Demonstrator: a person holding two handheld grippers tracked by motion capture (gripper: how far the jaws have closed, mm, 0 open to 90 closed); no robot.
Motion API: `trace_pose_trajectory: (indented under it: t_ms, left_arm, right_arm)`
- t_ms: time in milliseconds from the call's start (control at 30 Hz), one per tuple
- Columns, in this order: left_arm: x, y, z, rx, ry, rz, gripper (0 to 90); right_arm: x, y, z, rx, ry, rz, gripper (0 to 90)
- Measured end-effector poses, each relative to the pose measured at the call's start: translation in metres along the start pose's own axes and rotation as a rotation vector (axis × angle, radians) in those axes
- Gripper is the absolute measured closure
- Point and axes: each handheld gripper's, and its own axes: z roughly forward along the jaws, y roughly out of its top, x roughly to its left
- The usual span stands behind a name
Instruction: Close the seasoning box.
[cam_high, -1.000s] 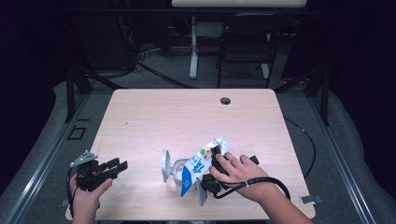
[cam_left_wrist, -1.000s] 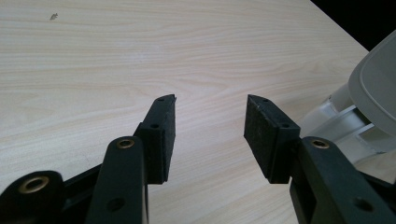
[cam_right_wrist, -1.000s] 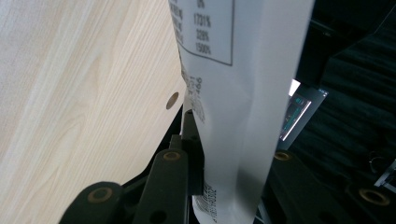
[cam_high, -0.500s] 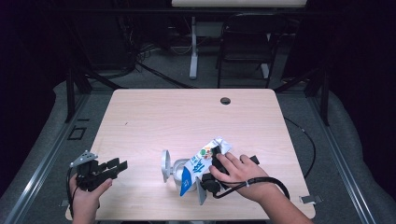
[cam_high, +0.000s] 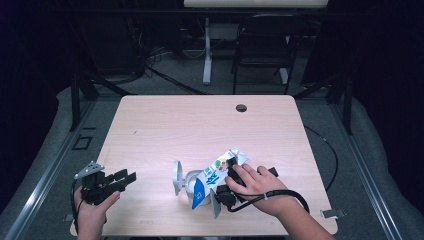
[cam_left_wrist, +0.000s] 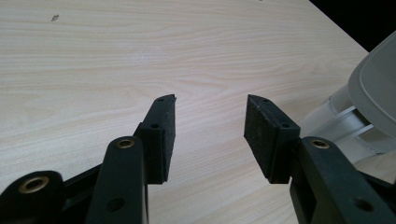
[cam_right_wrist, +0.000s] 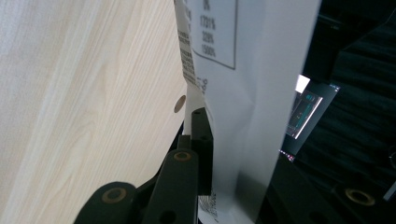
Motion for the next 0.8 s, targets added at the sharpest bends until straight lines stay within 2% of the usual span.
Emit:
trace_pose_trajectory:
  t_ms: [67, 200, 433, 633, 700, 800]
  left_arm:
    - [0.0, -0.0001, 0.0002, 0.0, 0.001, -0.001, 53.7]
    - [0.0001, -0.0003, 0.0002, 0.005, 0.0, -0.003, 53.7]
    - [0.0004, -0.0007, 0.001, 0.008, 0.003, -0.003, 53.7]
    - [0.0013, -0.0003, 0.0015, 0.009, 0.007, -0.006, 53.7]
    - [0.0016, -0.0004, 0.003, 0.009, 0.01, -0.007, 53.7]
    - [0.0019, 0.0002, 0.0043, 0.014, 0.009, -0.007, 53.7]
  right_arm:
    - [-0.0006, 0.0003, -0.0009, 0.003, 0.007, 0.002, 83.8]
    - [0.0017, -0.0003, 0.0009, -0.034, 0.025, 0.049, 84.2]
    - [0.0033, -0.0032, -0.0002, -0.047, 0.062, 0.117, 84.7]
    - [0.0052, -0.0061, 0.0011, -0.061, 0.094, 0.192, 84.7]
    - [0.0057, -0.0073, 0.0014, -0.072, 0.111, 0.232, 84.8]
    - [0.0066, -0.0087, 0.0012, -0.072, 0.126, 0.259, 84.9]
